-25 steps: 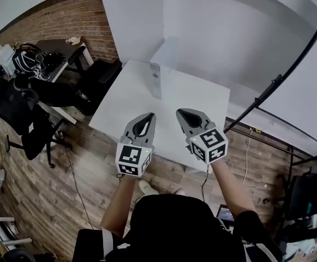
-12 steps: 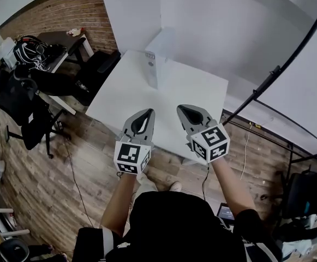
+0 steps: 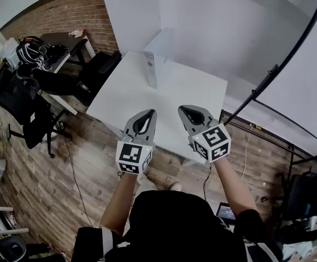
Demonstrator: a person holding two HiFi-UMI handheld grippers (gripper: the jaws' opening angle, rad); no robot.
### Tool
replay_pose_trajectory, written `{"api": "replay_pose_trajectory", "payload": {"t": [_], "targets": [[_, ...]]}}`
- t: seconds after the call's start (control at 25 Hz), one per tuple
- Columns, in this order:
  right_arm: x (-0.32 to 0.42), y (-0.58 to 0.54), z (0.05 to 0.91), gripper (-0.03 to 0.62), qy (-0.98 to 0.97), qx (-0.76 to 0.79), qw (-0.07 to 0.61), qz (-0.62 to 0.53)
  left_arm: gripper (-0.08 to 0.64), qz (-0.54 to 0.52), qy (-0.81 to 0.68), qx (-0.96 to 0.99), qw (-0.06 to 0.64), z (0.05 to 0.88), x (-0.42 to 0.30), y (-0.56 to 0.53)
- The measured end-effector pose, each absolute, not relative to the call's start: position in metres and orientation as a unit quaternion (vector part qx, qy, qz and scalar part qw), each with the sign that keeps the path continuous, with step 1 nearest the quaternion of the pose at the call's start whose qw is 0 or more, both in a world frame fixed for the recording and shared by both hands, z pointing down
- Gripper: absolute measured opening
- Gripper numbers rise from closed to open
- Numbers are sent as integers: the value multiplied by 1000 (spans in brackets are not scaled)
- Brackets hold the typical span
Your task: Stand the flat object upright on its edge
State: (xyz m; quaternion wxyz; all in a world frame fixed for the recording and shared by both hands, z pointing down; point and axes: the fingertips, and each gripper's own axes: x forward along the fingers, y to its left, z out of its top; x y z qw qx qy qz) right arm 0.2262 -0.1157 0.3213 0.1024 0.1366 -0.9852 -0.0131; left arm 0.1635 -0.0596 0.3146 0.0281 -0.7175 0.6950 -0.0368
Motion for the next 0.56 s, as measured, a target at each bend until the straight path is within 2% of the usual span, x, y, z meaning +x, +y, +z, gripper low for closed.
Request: {"api": "replay_pose_trajectory", "payload": {"t": [0.56], "targets": [[237, -112, 325, 40, -986, 133, 101, -13, 15, -35, 692, -721, 29, 313, 175, -59]]}}
